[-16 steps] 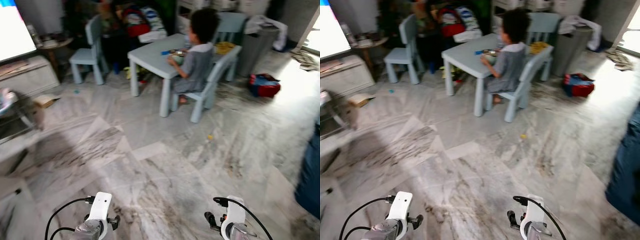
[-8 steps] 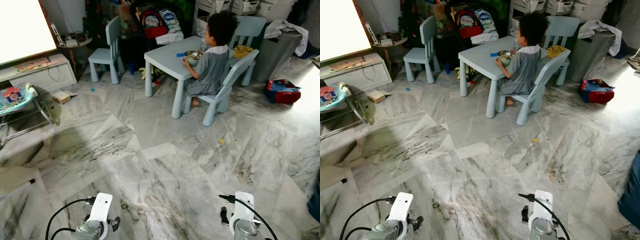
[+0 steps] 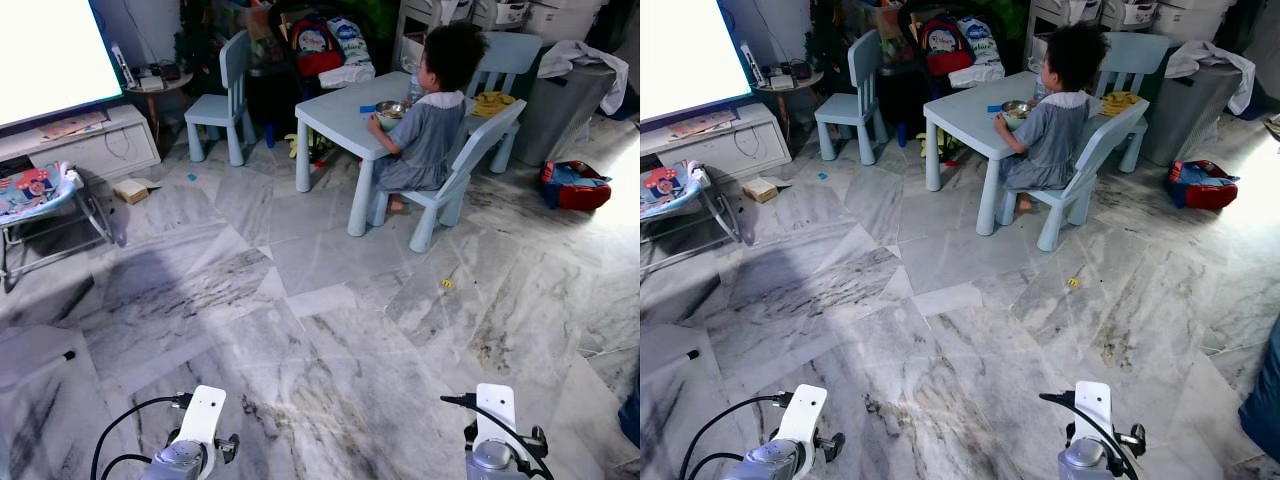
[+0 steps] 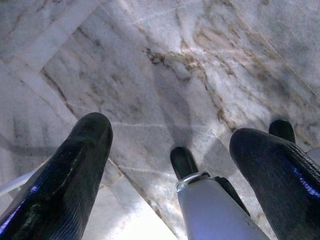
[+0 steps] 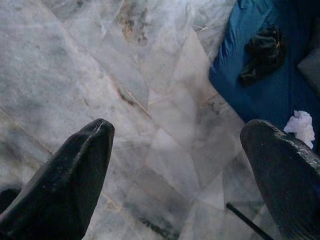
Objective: Hang keys on a hook
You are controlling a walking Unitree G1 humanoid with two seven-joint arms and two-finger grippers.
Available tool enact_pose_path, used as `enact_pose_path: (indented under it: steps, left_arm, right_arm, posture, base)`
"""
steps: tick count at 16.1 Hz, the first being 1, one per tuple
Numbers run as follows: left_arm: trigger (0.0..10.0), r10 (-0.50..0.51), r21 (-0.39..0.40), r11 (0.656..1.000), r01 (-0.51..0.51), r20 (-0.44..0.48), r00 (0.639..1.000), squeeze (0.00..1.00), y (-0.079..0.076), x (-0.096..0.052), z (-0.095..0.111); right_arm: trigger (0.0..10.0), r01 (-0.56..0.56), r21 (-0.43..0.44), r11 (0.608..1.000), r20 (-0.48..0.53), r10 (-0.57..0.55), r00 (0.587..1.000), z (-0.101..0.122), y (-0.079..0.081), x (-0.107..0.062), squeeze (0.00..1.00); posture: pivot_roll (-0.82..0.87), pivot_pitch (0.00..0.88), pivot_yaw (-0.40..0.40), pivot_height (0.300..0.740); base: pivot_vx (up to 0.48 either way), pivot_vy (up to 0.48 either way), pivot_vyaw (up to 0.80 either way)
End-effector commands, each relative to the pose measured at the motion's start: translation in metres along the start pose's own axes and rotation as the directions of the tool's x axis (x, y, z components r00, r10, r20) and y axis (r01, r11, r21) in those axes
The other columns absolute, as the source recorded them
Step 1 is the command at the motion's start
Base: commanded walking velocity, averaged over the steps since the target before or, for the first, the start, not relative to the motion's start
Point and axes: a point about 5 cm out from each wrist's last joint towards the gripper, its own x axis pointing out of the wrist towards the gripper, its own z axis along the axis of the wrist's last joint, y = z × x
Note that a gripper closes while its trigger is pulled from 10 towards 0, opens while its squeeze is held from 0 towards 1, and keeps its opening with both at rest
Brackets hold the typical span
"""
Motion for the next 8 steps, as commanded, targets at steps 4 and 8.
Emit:
enact_pose_path:
  steps: [4,8]
  left_arm:
    - [10.0,-0.011,0.005,1.0,0.011,0.0,1.0,0.0,0.0,0.0,0.001]
    - [10.0,-0.056,-0.033,0.998,0.056,0.015,0.998,0.0,-0.003,0.0,0.003]
  right_arm:
    - [10.0,-0.279,0.314,0.908,-0.09,0.321,0.943,-0.007,0.019,-0.004,0.0]
    - [10.0,-0.455,0.37,0.81,-0.009,0.493,0.87,0.0,0.027,-0.008,0.0]
  posture:
    - [-0.08,0.0,-0.01,0.74]
    - [-0.08,0.0,-0.006,0.74]
  base:
    - [0.0,0.0,0.0]
    - [0.0,0.0,0.0]
